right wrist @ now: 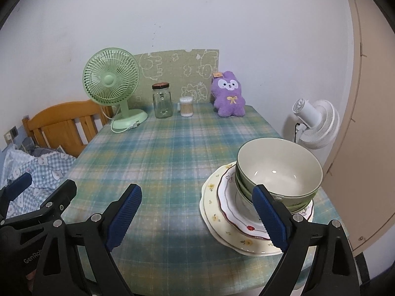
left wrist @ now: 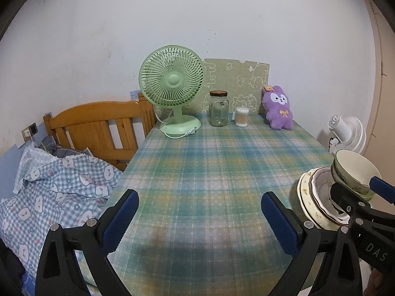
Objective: Organize plates and bowls
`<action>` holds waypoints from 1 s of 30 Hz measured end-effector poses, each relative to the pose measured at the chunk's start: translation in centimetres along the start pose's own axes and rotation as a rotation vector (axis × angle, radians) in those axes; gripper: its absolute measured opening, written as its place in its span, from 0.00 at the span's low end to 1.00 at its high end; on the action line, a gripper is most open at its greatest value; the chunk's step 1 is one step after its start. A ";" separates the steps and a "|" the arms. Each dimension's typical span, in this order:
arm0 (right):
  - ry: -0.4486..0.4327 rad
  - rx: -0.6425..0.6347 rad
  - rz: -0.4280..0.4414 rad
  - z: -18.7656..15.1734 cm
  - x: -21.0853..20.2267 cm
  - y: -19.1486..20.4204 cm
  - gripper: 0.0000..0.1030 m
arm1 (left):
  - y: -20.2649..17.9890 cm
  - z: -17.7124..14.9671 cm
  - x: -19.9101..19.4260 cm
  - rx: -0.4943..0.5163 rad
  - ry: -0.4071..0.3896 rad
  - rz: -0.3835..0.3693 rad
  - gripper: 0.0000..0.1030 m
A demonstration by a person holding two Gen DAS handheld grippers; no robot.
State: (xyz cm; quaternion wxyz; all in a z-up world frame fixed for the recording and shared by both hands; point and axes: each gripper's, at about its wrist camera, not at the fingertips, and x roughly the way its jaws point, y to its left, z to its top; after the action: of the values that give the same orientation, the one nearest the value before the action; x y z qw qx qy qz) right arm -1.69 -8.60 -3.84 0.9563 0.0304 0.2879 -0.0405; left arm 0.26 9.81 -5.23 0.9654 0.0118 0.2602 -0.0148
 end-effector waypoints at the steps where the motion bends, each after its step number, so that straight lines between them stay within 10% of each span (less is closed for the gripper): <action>1: 0.001 0.002 0.001 0.0 0.1 0.0 0.90 | 0.0 0.0 0.0 0.001 0.001 0.000 0.97; 30: 0.060 0.017 -0.024 -0.3 1.3 0.0 0.90 | 0.7 -0.5 0.5 -0.002 0.028 -0.035 1.00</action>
State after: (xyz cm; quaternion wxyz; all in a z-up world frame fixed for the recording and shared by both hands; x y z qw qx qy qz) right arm -0.79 -8.69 -4.85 0.9464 0.0365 0.3165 -0.0536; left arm 0.48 10.54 -5.93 0.9612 0.0064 0.2740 -0.0311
